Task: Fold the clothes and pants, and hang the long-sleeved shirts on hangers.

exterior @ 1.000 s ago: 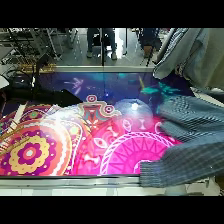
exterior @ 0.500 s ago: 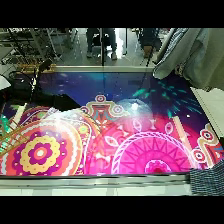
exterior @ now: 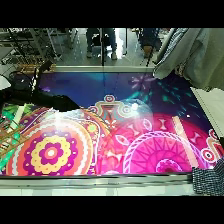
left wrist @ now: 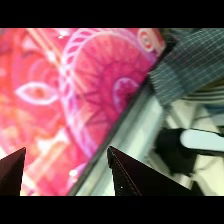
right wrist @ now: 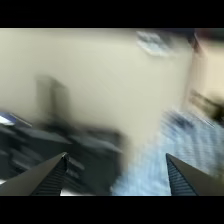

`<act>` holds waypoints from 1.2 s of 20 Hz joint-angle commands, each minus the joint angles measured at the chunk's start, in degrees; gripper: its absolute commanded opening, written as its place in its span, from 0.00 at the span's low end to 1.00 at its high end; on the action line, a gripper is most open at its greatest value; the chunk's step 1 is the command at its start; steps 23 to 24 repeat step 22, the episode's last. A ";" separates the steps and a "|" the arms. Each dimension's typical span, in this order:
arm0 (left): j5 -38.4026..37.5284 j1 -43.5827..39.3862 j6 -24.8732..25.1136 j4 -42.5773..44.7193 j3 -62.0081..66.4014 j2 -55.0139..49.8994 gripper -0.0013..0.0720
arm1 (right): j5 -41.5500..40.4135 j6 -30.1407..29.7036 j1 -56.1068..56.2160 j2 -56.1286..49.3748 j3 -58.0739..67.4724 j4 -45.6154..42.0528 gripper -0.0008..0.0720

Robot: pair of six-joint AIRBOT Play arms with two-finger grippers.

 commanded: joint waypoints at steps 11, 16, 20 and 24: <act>13.92 -7.04 -32.61 62.42 5.20 14.19 0.68 | 30.47 -38.10 39.47 -0.87 -8.17 35.26 0.79; 13.90 -7.02 -32.61 62.07 5.01 13.29 0.68 | 30.25 -38.10 39.47 -1.07 -8.17 35.23 0.79; 13.88 -7.02 -32.61 62.07 5.01 12.57 0.68 | 30.25 -38.10 39.47 -1.07 -8.17 35.23 0.79; 13.88 -7.02 -32.61 62.07 5.01 12.59 0.68 | 30.25 -38.10 39.47 -1.07 -8.17 35.23 0.79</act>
